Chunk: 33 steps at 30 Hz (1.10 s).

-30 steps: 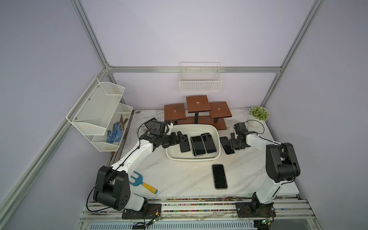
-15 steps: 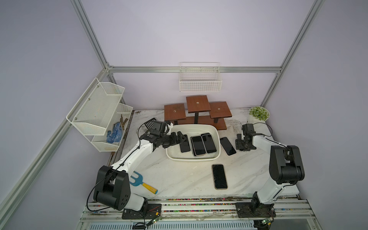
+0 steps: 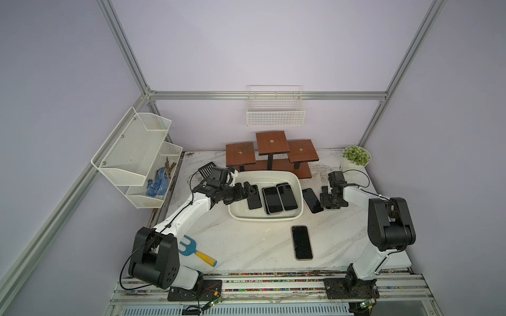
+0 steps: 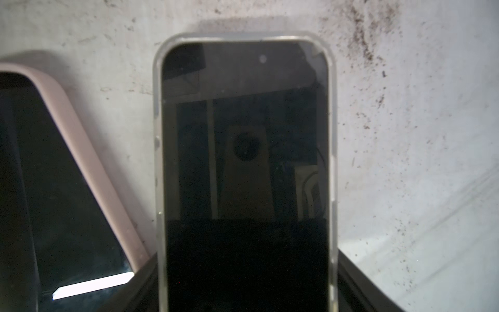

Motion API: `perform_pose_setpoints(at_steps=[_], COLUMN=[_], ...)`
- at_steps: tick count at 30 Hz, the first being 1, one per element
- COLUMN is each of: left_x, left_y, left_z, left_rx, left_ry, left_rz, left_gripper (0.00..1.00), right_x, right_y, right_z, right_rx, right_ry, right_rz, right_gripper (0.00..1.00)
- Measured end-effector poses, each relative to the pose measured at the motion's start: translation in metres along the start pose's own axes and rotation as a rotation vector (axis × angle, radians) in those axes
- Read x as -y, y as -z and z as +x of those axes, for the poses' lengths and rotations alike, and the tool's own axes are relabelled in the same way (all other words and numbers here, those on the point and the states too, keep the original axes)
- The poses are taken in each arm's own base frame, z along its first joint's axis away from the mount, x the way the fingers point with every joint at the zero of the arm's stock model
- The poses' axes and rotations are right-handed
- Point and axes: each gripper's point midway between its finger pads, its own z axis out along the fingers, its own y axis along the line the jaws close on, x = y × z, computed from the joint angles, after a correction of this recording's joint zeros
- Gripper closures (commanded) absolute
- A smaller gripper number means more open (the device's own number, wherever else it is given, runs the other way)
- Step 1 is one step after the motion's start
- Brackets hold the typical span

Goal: Take the phone out of the storage box
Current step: Place the phone at the center of the board.

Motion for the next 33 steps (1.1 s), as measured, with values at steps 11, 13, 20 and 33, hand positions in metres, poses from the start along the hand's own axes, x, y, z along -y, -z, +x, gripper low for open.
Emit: perform_pose_setpoints(at_steps=[11,13,20,33], left_x=[-0.007,-0.005,-0.004,-0.006], left_y=[0.002,0.006,0.010,0.009], left_z=[0.011,0.009,0.007,0.000], left_rx=[-0.002,0.009,0.023,0.026], left_ry=[0.006,0.000,-0.003,0.005], left_rz=[-0.013,-0.007,-0.010,-0.023], left_gripper=[0.00,0.00,0.00,0.00], right_x=[-0.039,-0.040,-0.042,-0.035], right_y=[0.004,0.004,-0.001,0.001], right_z=[0.006,0.005,-0.003,0.001], right_rx=[-0.022,-0.033,-0.047,-0.057], right_ry=[0.019,0.020,-0.003,-0.043], right_rz=[-0.090,-0.092,-0.096,-0.069], right_gripper=[0.69,0.65,0.29,0.00])
